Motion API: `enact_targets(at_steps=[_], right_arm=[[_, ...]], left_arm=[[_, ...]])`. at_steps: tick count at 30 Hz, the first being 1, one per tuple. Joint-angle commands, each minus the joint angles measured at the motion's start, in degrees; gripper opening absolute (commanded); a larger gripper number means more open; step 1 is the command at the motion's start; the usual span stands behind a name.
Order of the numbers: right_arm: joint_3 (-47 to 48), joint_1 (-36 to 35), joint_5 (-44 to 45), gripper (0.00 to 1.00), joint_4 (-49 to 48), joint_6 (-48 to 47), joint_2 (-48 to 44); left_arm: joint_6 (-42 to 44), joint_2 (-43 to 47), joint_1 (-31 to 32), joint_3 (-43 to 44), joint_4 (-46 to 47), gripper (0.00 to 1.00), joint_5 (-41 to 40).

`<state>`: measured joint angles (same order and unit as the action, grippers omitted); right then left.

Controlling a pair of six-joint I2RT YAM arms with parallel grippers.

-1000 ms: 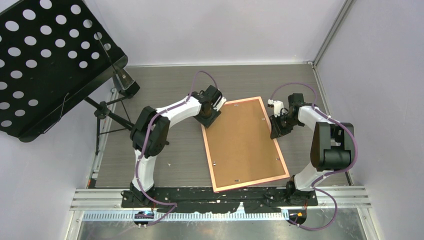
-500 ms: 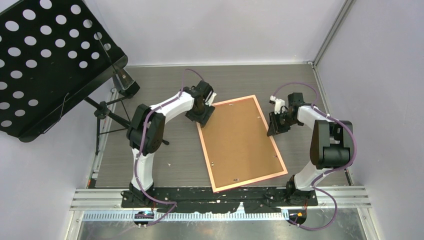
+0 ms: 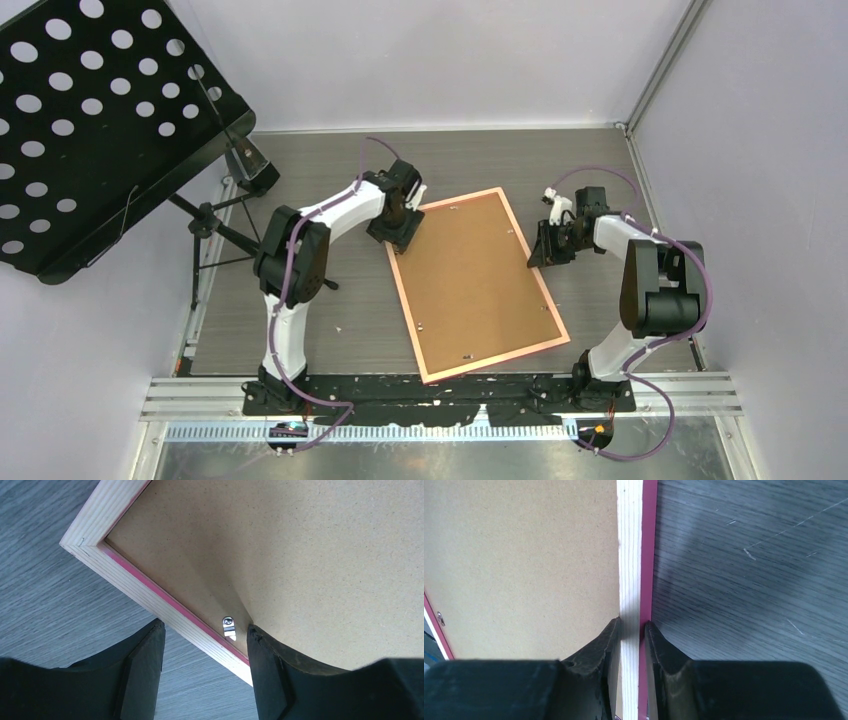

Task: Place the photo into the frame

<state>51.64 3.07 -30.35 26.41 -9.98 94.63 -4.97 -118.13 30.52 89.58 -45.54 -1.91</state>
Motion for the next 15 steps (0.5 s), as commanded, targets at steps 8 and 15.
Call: enact_targets(at_steps=[8,15], right_arm=[[-1.0,0.4,2.2,0.05,-9.0,10.7,-4.1],[-1.0,3.9,4.1,0.05,-12.5,17.5,-5.5]], left_arm=[[-2.4,1.6,-1.8,-1.1,0.9,0.59,5.9],[-3.5,2.2,-5.1,0.7,0.2,0.61,9.0]])
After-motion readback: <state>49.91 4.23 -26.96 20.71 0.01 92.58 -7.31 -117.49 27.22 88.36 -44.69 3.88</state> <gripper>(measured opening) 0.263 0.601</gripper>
